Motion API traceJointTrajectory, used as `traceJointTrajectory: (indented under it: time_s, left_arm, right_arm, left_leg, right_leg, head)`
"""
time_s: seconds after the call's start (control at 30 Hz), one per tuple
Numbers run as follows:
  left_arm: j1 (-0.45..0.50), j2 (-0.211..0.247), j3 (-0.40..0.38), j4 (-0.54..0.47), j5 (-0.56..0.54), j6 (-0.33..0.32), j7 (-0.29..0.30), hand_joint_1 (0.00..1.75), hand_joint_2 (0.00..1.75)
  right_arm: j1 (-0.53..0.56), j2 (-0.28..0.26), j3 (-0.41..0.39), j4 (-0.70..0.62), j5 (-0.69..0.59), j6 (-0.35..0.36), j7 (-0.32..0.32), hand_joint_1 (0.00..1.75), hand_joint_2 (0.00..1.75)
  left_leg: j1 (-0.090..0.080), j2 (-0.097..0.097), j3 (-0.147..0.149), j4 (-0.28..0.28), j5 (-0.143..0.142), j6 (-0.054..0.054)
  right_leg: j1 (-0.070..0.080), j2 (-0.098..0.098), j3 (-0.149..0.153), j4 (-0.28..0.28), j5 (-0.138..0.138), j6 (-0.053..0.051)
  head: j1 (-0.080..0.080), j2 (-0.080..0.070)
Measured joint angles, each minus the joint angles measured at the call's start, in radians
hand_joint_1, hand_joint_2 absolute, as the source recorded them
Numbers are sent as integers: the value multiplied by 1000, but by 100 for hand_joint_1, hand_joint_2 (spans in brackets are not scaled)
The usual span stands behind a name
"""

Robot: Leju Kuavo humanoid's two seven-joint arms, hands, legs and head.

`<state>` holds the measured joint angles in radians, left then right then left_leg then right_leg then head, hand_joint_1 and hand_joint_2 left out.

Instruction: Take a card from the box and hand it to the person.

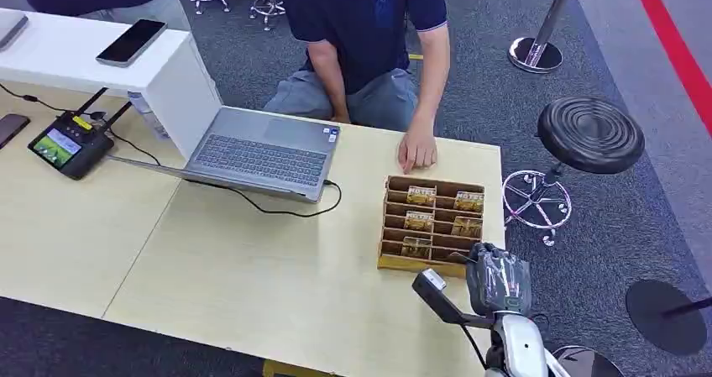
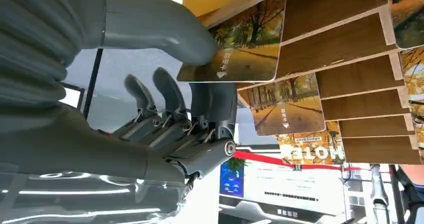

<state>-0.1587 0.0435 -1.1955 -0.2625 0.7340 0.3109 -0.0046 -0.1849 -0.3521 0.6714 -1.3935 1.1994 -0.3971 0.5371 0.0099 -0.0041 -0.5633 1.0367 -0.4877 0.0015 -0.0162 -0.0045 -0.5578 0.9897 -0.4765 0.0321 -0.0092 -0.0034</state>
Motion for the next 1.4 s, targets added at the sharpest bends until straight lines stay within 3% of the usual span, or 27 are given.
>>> traceJointTrajectory:
  time_s: [0.2,0.53,0.87,1.13,1.27,1.4]
  left_arm:
    - [-1,0,0,0,-29,30,26,0,0]
    - [-1,-3,0,0,-29,44,11,0,0]
    - [4,-2,3,0,-13,27,2,0,0]
    - [7,-2,5,0,-12,11,-7,0,0]
    - [6,-2,5,0,-11,2,-9,0,0]
    - [3,-2,5,0,-12,-7,-6,0,0]
  right_arm:
    - [0,-1,-1,3,-5,-9,-3,155,175]
    - [3,-6,-16,-1,-66,-70,-6,155,175]
    - [-12,-50,-102,-217,-210,-175,-23,155,175]
    - [-53,-68,-140,-410,-525,-230,-137,155,175]
    - [-70,-65,-138,-424,-692,-220,-233,155,175]
    - [-86,-45,-124,-411,-752,-193,-282,155,175]
  left_leg:
    - [0,0,0,0,0,0]
    - [0,0,0,0,0,0]
    - [0,0,0,0,0,0]
    - [0,0,0,0,0,0]
    - [0,0,-1,0,0,0]
    - [0,0,-1,0,0,0]
  right_leg:
    - [0,0,0,0,0,0]
    - [0,0,0,0,0,0]
    - [0,0,0,0,0,0]
    - [0,0,0,0,0,0]
    - [0,0,0,0,0,0]
    - [0,-1,0,0,0,0]
  head:
    - [0,0]
    - [0,0]
    - [0,0]
    - [0,0]
    - [0,0]
    - [0,0]
